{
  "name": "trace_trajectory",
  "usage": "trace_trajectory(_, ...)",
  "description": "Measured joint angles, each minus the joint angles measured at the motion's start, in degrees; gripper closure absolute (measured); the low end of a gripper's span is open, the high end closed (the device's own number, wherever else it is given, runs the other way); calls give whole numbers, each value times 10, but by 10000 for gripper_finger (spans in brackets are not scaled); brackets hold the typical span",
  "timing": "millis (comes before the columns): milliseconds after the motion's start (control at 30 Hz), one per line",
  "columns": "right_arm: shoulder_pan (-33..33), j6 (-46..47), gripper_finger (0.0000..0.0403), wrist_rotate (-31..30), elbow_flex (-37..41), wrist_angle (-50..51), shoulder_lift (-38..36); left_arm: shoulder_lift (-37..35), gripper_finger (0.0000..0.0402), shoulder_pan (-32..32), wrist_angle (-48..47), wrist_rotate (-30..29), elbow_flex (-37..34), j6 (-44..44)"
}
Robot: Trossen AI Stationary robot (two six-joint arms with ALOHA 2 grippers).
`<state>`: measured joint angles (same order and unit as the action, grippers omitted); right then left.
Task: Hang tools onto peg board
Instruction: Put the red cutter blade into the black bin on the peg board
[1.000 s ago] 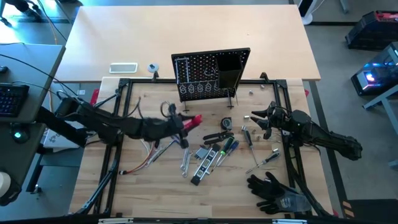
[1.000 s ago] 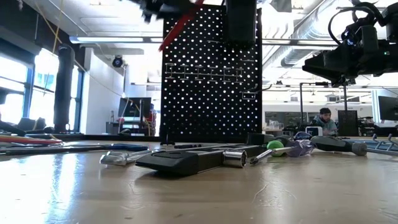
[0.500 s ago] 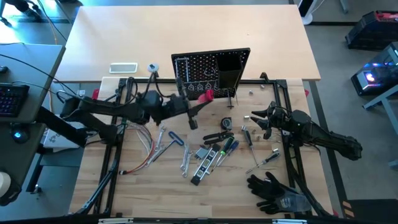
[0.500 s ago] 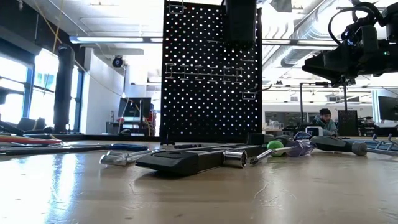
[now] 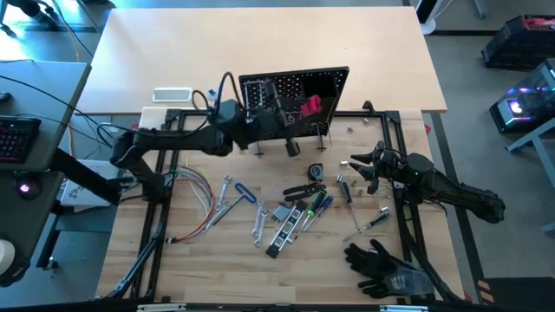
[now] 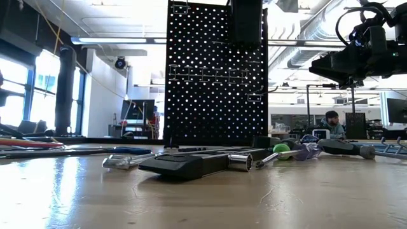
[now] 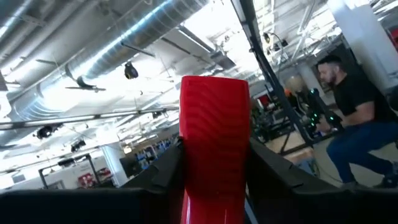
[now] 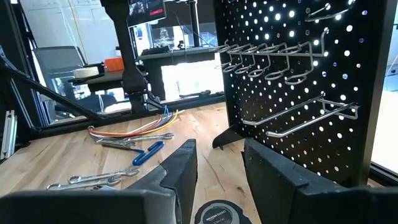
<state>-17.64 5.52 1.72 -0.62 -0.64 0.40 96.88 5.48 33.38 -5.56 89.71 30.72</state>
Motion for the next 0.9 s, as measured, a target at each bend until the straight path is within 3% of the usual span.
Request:
trace_trajectory(367,0,0,275,0,0,0,0,82,283,37,38,-15,71,7)
trace_trajectory(900,0,0,275,0,0,0,0,88,283,51,-18,-91,73,-11)
